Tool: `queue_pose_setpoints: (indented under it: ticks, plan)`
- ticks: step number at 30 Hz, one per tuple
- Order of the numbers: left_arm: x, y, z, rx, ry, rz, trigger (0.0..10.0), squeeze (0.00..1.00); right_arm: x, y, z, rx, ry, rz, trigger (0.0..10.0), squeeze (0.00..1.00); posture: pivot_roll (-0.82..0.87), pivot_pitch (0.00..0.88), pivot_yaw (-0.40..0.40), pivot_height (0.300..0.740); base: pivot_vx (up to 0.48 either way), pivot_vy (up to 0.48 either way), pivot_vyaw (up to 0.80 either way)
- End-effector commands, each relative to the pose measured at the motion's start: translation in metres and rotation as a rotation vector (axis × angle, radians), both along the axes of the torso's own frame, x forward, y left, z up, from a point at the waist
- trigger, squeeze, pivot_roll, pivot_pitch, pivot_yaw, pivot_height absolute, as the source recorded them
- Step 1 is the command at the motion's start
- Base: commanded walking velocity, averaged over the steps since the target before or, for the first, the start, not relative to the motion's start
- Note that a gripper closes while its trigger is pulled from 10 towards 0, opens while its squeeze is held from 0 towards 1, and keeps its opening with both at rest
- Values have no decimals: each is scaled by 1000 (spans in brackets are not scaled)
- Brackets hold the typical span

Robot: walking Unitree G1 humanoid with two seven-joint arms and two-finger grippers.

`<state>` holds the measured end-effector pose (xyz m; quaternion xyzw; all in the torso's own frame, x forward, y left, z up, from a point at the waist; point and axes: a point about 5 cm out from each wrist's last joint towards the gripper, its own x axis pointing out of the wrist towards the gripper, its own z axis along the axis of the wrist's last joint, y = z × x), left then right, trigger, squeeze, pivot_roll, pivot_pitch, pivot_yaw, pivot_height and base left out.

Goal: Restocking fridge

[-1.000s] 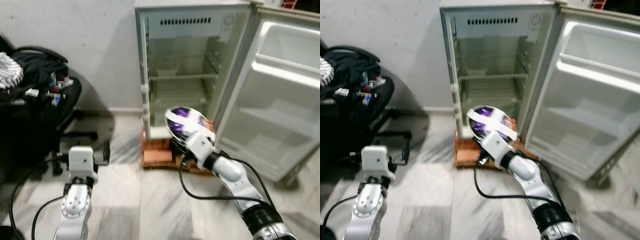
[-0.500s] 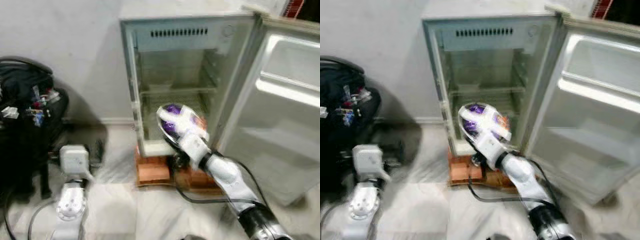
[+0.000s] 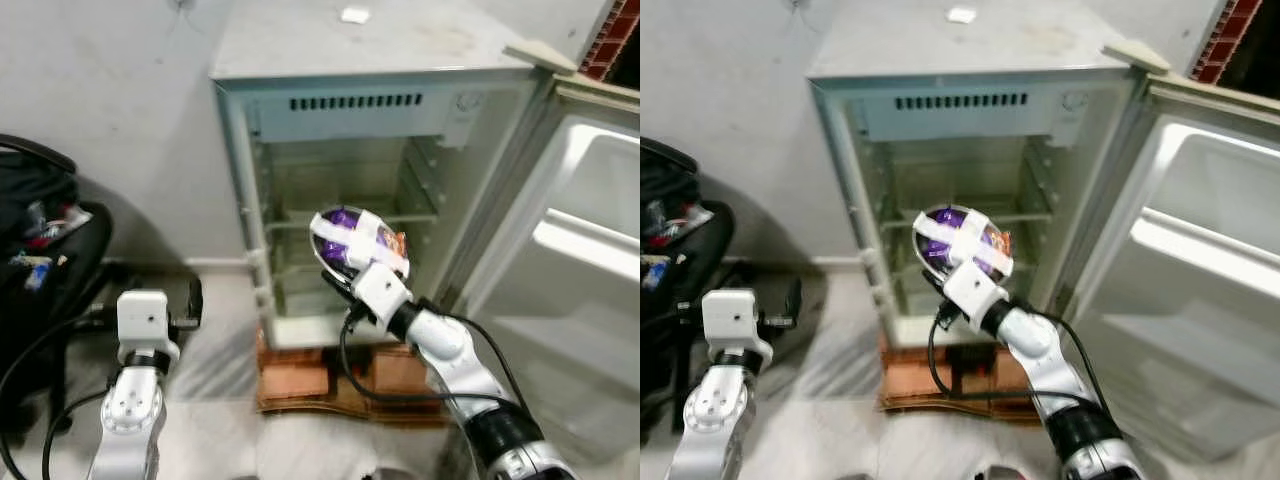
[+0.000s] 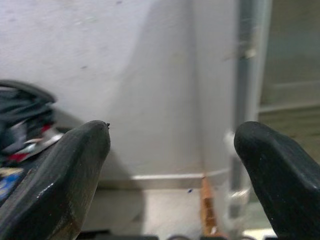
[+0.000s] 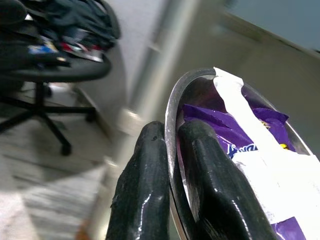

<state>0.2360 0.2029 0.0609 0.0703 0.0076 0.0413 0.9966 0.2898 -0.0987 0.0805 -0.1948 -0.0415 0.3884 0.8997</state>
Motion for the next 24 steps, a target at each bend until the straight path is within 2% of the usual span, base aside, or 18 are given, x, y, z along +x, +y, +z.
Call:
queue_pose_setpoints:
  ticks: [1, 3, 10, 15, 19, 22, 24]
  plan:
    - [1, -5, 0, -7, 2, -13, 10000, 0, 2, -5, 5, -1, -35, -11, 10000, 0, 21, 6, 14, 740, 386, 0, 0]
    - [2, -5, 0, -8, 4, -13, 10000, 0, 1, -4, 5, 0, -36, -11, 10000, 0, 20, 7, 18, 740, 371, 0, 0]
    - [-3, 0, -3, -18, 28, 20, 10000, 0, 0, -7, 4, -5, -34, -20, 10000, 0, 20, 8, 18, 740, 0, 0, 0]
    - [-10, 3, -4, 24, 42, 8, 10000, 0, 0, -8, 3, -9, -31, -26, 10000, 0, 25, 15, 19, 740, 0, 0, 0]
    - [-21, -1, -3, 93, 46, -22, 10000, 0, 0, -8, 1, -15, -23, -29, 10000, 0, 56, 48, 7, 740, 0, 0, 0]
    - [-23, -2, -2, 104, 47, -24, 10000, 0, 0, -8, 1, -16, -22, -30, 10000, 0, 56, 48, 7, 740, 0, 0, 0]
    - [-31, -3, -3, 102, 53, -21, 10000, 0, 1, -7, 0, -20, -18, -30, 10000, 0, 79, 73, -1, 740, 0, 0, 0]
